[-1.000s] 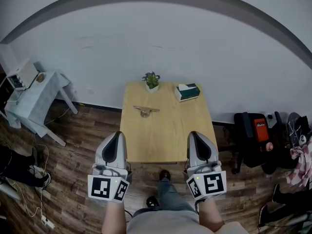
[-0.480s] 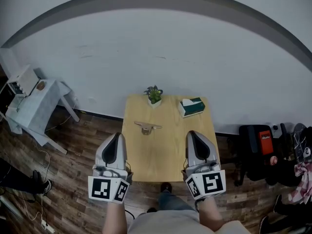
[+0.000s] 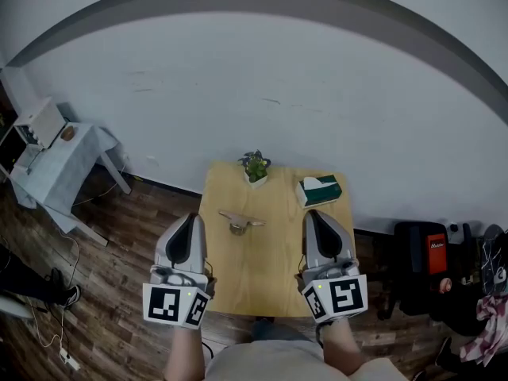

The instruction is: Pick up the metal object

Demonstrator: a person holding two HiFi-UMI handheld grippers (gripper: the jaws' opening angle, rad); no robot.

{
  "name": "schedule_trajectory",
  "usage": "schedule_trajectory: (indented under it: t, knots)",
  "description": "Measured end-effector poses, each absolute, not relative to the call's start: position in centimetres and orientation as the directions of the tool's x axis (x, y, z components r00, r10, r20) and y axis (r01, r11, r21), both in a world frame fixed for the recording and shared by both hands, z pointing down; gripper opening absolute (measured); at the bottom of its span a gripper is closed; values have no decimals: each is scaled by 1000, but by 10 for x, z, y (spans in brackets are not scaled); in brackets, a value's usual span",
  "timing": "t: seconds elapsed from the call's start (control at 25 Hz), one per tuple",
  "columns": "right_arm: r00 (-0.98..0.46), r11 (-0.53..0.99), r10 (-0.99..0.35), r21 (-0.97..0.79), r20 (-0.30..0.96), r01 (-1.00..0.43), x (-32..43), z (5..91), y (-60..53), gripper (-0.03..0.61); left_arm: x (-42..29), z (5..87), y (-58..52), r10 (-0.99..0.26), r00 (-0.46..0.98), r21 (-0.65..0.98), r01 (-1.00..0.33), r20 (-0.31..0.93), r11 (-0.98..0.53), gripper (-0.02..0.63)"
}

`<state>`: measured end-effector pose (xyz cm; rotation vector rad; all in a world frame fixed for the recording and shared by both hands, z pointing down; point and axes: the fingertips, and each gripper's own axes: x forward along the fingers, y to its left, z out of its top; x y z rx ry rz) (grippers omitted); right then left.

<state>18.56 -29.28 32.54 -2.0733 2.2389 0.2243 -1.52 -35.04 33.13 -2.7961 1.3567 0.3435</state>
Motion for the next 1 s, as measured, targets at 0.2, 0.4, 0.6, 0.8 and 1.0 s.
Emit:
schedule_trajectory:
  t: [0.2, 0.4, 0.6, 0.8, 1.0]
  knots:
    - [-118, 112, -981, 49, -152, -993, 196, 327, -320, 2, -6, 332, -368, -795, 574, 77, -799, -196, -596, 3]
    - [-156, 151, -979, 48, -133, -987, 202, 331, -345, 2, 1, 336, -383, -815, 550, 76, -819, -183, -569, 3]
    - [-186, 184, -978, 34, -92, -982, 207, 345, -367, 2, 6, 346, -398, -833, 531, 78, -834, -153, -546, 3]
    - [-209, 209, -977, -7, -33, -978, 211, 367, -383, 2, 9, 364, -408, -852, 514, 88, -848, -104, -522, 3]
    - [-231, 230, -973, -27, 15, -973, 211, 388, -391, 2, 11, 386, -413, -863, 503, 99, -857, -53, -505, 3]
